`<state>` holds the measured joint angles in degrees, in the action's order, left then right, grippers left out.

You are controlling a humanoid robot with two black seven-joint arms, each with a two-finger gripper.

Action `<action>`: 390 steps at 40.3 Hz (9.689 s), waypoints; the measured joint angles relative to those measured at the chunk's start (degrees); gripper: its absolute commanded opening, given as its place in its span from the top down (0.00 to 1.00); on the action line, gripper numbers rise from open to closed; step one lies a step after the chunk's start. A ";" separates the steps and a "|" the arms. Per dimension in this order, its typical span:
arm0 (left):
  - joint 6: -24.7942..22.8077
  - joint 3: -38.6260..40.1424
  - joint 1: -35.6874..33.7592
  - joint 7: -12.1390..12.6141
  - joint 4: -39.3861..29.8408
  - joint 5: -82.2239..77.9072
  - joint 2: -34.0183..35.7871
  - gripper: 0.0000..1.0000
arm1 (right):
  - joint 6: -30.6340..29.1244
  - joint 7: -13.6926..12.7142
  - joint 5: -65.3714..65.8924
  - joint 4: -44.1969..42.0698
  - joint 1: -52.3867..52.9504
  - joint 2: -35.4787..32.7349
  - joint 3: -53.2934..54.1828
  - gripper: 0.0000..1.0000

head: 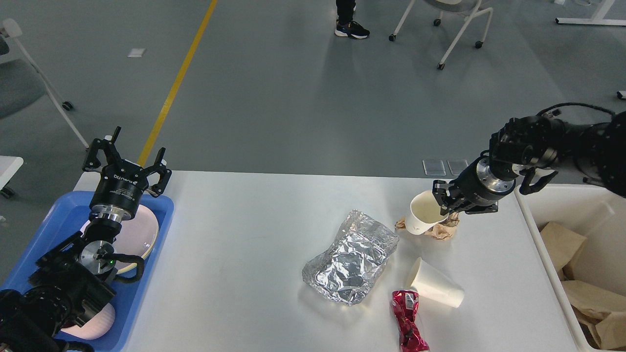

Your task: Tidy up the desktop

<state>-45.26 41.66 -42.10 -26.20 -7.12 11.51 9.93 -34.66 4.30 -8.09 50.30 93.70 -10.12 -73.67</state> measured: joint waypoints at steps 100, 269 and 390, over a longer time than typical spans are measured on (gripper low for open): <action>0.00 0.00 0.00 -0.01 0.00 0.00 0.00 0.04 | 9.70 -0.88 22.73 -41.22 -29.86 -31.43 -0.57 1.00; 0.00 0.00 0.00 0.01 0.00 0.00 0.00 0.04 | 14.10 -1.58 7.38 -15.00 -23.03 -1.05 14.00 0.06; 0.00 0.00 0.00 -0.04 0.00 0.00 0.00 0.04 | -20.34 -3.33 8.55 0.33 23.54 -15.17 -7.72 1.00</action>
<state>-45.26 41.66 -42.10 -26.23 -7.12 11.51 9.93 -55.00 0.97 0.46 50.63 117.24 -25.28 -81.38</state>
